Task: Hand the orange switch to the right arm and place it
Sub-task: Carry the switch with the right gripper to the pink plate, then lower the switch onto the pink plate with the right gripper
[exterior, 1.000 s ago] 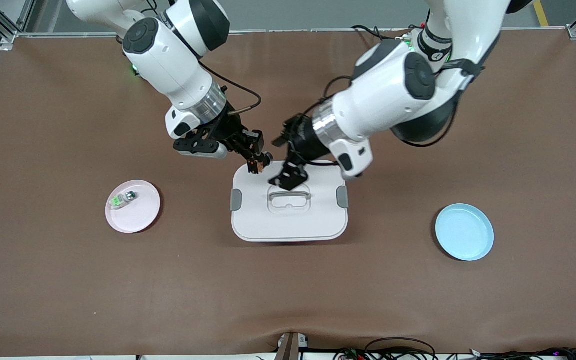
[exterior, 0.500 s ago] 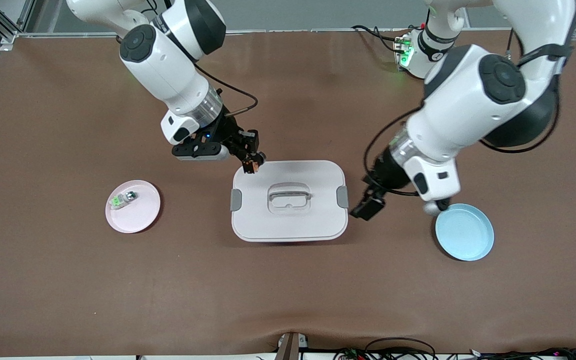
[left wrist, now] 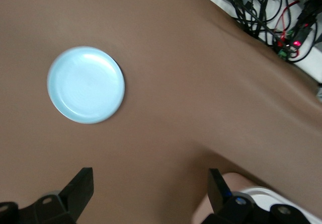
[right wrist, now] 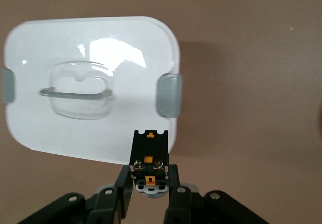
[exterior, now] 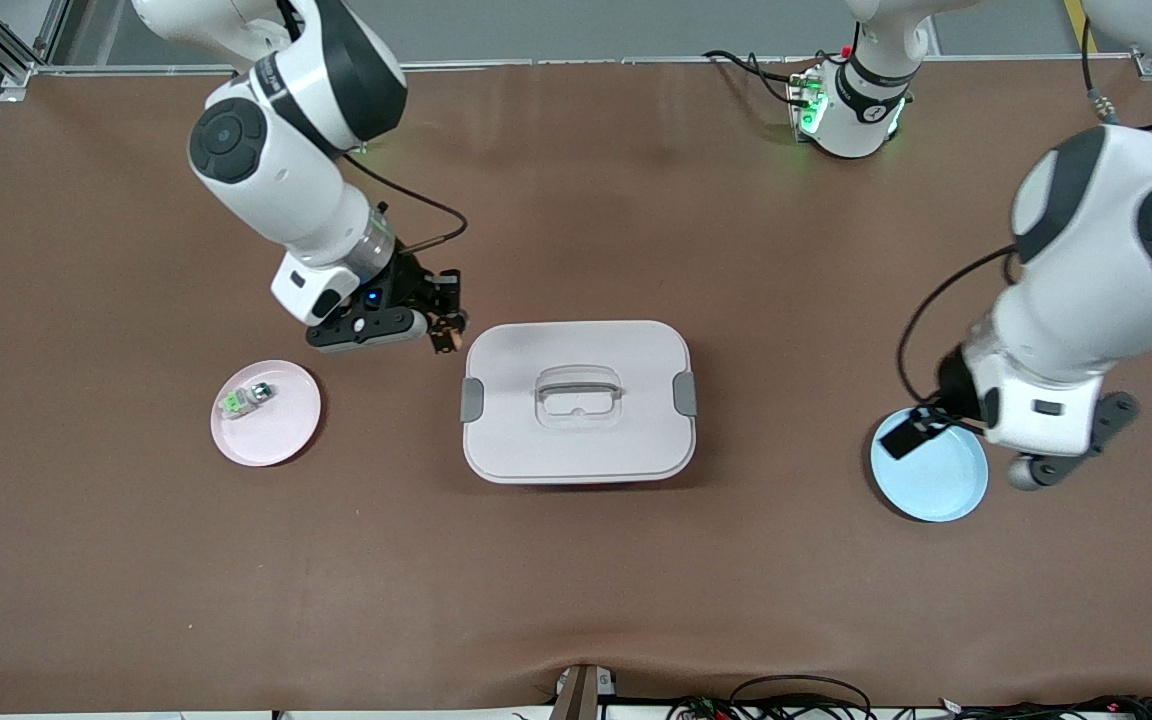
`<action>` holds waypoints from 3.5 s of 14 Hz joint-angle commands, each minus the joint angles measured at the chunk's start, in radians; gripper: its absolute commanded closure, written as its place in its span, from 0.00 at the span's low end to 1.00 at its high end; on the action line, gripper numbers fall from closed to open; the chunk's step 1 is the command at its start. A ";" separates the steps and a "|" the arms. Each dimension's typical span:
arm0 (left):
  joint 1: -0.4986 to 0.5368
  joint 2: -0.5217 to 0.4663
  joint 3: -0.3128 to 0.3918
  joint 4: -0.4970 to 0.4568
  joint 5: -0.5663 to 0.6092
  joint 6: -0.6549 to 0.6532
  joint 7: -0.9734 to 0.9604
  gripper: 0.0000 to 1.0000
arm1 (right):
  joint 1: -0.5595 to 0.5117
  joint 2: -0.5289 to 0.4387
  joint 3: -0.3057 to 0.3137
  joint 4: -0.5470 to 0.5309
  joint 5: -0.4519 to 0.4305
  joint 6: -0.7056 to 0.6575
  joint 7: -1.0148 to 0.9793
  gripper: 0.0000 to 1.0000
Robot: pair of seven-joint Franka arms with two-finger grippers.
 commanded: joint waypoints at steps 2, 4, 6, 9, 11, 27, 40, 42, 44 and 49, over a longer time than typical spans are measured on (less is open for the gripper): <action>0.092 -0.086 -0.005 -0.020 0.011 -0.066 0.297 0.00 | -0.103 0.003 0.011 0.016 -0.050 -0.102 -0.304 1.00; 0.075 -0.140 0.048 -0.026 0.000 -0.101 0.407 0.00 | -0.144 0.003 0.011 0.012 -0.080 -0.125 -0.424 1.00; -0.003 -0.189 0.138 -0.029 -0.049 -0.164 0.444 0.00 | -0.166 0.006 0.011 0.007 -0.154 -0.134 -0.519 1.00; -0.159 -0.295 0.332 -0.077 -0.171 -0.212 0.507 0.00 | -0.207 0.035 0.011 0.001 -0.228 -0.128 -0.730 1.00; -0.251 -0.365 0.465 -0.135 -0.243 -0.225 0.578 0.00 | -0.242 0.067 0.011 0.002 -0.266 -0.114 -0.921 1.00; -0.462 -0.484 0.703 -0.292 -0.325 -0.190 0.699 0.00 | -0.347 0.255 0.011 -0.033 -0.571 0.010 -1.353 1.00; -0.443 -0.464 0.703 -0.289 -0.320 -0.180 0.682 0.00 | -0.368 0.348 0.010 -0.117 -0.708 0.205 -1.339 1.00; -0.427 -0.467 0.703 -0.289 -0.320 -0.180 0.682 0.00 | -0.358 0.353 0.010 -0.117 -0.708 0.205 -1.325 1.00; -0.425 -0.465 0.711 -0.286 -0.320 -0.180 0.682 0.00 | -0.359 0.365 0.011 -0.117 -0.714 0.211 -1.322 1.00; -0.423 -0.461 0.713 -0.284 -0.313 -0.180 0.677 0.00 | -0.371 0.370 0.011 -0.116 -0.717 0.236 -1.320 0.00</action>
